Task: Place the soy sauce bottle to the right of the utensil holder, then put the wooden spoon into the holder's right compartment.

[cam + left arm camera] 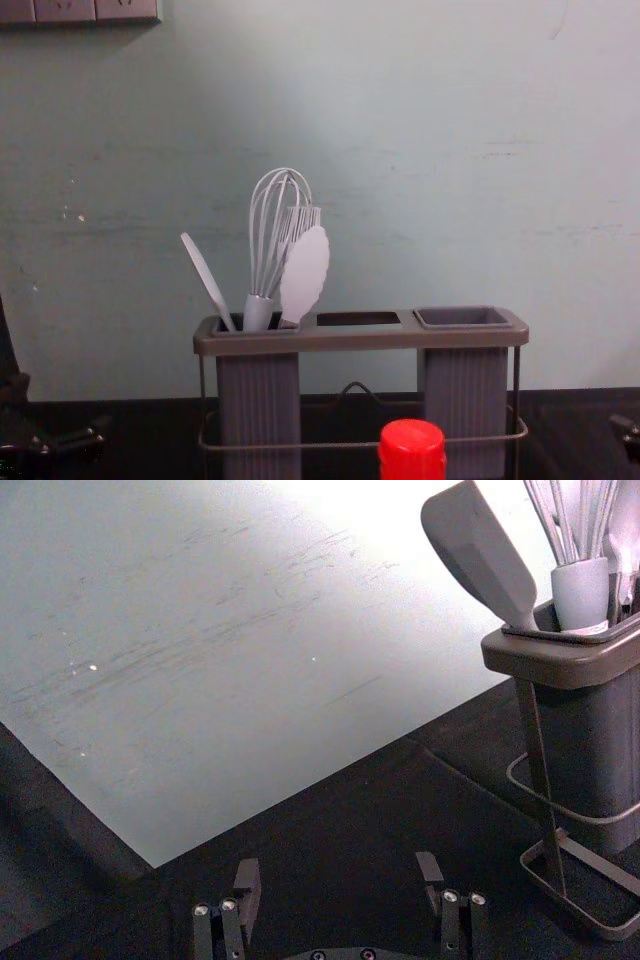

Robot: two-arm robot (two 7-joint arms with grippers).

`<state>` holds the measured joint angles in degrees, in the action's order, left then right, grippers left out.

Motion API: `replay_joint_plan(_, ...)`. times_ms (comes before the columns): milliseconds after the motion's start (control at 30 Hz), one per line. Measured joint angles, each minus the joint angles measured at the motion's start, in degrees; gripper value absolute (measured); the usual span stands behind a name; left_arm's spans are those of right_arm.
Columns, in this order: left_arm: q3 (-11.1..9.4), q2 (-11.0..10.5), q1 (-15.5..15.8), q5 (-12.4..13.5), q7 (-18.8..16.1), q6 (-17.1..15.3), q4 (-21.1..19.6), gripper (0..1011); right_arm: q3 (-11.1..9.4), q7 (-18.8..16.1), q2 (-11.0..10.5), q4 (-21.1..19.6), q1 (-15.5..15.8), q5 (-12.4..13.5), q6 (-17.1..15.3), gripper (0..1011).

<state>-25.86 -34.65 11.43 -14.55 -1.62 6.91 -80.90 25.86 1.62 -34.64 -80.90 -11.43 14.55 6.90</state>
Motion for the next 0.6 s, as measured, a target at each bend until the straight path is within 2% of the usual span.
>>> replay_joint_plan(600, 0.00, 0.00, 0.00, 0.00, 0.00, 0.00, 0.00, 1011, 0.00, 0.00, 0.00, 0.00, 0.00, 0.00, 0.00, 1004)
